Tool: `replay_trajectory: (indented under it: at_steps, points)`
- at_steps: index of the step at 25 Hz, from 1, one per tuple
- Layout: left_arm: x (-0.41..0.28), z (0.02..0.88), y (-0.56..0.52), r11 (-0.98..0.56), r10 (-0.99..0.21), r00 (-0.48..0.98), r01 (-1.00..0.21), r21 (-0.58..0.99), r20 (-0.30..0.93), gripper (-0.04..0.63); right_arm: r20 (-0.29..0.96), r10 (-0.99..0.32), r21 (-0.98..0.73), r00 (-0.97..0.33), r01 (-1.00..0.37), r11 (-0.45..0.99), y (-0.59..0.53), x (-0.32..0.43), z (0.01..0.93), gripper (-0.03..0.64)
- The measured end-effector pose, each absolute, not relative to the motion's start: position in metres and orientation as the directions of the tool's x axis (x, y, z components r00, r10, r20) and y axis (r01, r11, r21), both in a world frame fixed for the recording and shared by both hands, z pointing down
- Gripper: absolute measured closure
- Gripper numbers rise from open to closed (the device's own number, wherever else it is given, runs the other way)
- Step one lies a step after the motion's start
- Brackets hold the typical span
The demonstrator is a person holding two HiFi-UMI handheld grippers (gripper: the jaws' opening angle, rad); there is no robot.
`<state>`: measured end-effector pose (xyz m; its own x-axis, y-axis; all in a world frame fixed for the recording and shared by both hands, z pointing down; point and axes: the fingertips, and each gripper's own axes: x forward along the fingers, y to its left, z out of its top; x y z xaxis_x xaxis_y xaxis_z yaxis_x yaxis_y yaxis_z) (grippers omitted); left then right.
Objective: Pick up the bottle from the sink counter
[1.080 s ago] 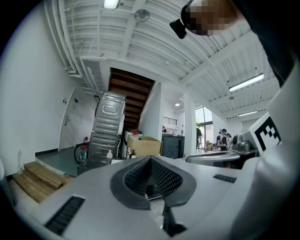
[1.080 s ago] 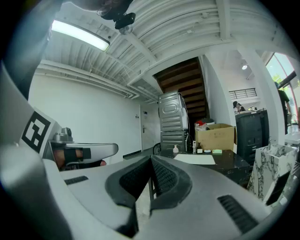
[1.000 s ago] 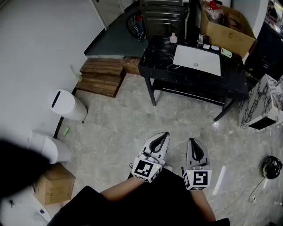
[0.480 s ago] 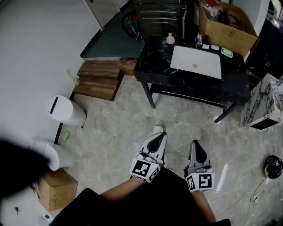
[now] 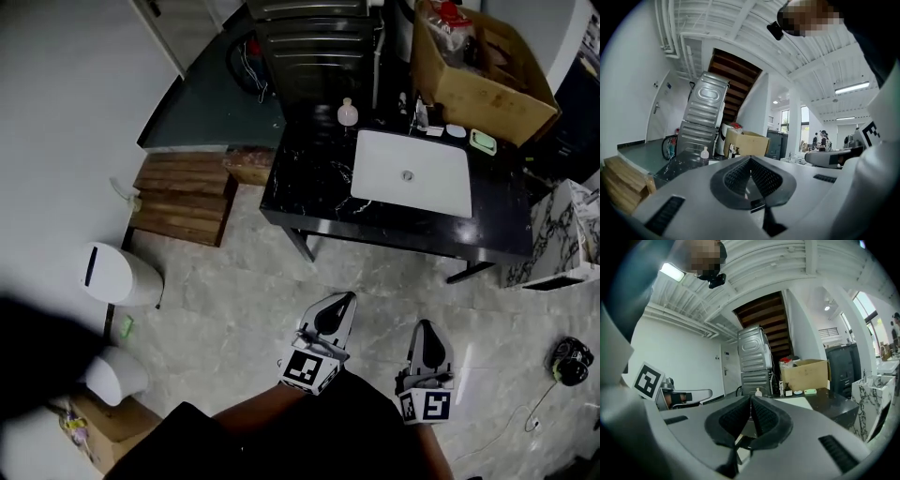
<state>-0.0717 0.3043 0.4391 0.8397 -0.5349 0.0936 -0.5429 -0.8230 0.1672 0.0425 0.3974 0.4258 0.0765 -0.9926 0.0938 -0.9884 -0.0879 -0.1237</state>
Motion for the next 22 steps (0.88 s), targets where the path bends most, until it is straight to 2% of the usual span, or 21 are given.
replay_trajectory:
  at_steps: [4, 8, 12, 22]
  points:
    - [-0.066, 0.432, 0.239, -0.837, -0.514, 0.854, -0.521, 0.170, 0.083, 0.583, 0.159, -0.987, -0.176, -0.004, -0.984, -0.024, 0.317, 0.035, 0.425, 0.578]
    - [-0.068, 0.435, 0.193, -0.835, -0.507, 0.856, -0.517, 0.188, 0.101, 0.583, 0.224, -0.971, -0.158, -0.088, -0.986, 0.053, 0.256, 0.017, 0.428, 0.578]
    - [-0.071, 0.433, 0.160, -0.837, -0.488, 0.871, -0.486, 0.249, 0.061, 0.583, 0.255, -0.959, -0.145, -0.124, -0.985, 0.089, 0.220, 0.003, 0.430, 0.578]
    - [-0.071, 0.445, 0.100, -0.862, -0.420, 0.906, -0.415, 0.290, 0.048, 0.583, 0.303, -0.952, -0.158, -0.053, -0.987, 0.005, 0.154, 0.009, 0.441, 0.578]
